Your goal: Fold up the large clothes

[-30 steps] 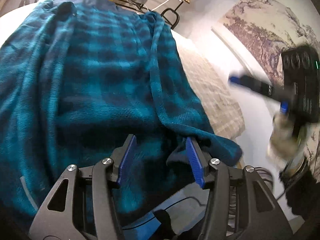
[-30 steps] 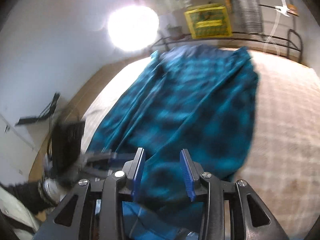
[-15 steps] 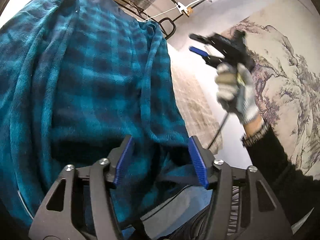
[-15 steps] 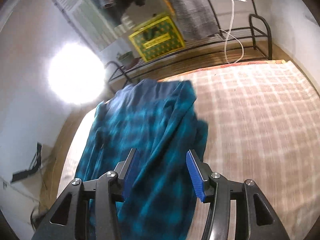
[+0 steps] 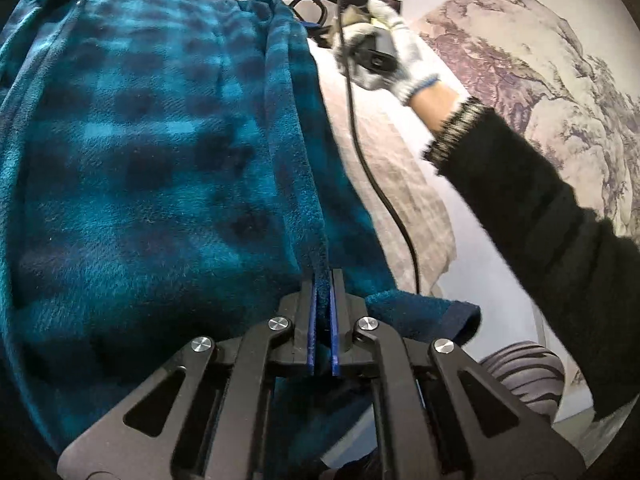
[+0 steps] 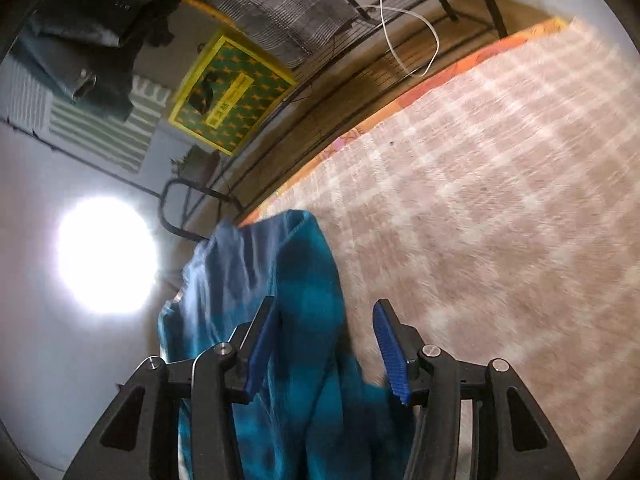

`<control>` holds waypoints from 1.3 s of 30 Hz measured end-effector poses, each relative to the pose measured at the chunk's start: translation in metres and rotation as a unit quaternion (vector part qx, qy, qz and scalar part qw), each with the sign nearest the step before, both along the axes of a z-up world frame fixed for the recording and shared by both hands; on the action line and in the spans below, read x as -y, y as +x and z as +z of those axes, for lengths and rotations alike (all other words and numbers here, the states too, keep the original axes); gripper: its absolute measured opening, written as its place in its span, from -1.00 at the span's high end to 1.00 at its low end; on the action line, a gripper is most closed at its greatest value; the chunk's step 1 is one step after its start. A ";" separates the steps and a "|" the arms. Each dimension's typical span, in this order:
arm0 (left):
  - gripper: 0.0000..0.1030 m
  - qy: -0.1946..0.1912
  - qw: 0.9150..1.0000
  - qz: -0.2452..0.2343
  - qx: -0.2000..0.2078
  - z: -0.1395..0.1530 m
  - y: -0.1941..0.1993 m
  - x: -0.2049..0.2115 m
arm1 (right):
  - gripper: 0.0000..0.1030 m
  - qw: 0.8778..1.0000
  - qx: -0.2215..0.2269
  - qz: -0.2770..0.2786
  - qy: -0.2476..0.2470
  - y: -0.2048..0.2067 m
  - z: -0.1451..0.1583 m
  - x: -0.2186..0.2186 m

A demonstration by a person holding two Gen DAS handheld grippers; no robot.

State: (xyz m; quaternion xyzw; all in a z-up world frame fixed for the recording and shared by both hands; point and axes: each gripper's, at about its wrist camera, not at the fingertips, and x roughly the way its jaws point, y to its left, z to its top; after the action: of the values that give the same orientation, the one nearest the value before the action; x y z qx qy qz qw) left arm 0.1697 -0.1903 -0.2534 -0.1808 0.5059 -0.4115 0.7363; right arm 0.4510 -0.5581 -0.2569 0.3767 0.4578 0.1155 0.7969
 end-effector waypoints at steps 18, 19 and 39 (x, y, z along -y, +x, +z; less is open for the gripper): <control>0.97 -0.032 0.999 0.004 0.000 0.014 -0.032 -0.023 | 1.00 0.904 0.092 0.159 -0.386 0.023 0.104 -0.173; 0.97 -0.027 1.000 0.010 -0.001 0.012 -0.033 -0.027 | 1.00 0.901 0.092 0.165 -0.390 0.027 0.102 -0.181; 0.80 0.047 0.998 0.028 0.036 0.021 -0.051 -0.052 | 0.39 0.941 0.104 0.175 -0.272 -0.007 0.100 -0.162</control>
State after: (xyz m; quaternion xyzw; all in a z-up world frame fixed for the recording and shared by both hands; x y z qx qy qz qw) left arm 0.1191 -0.1384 -0.2322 -0.1455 0.4922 -0.3727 0.7731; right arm 0.4437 -0.3966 -0.1569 0.0458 0.4452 0.1625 0.8794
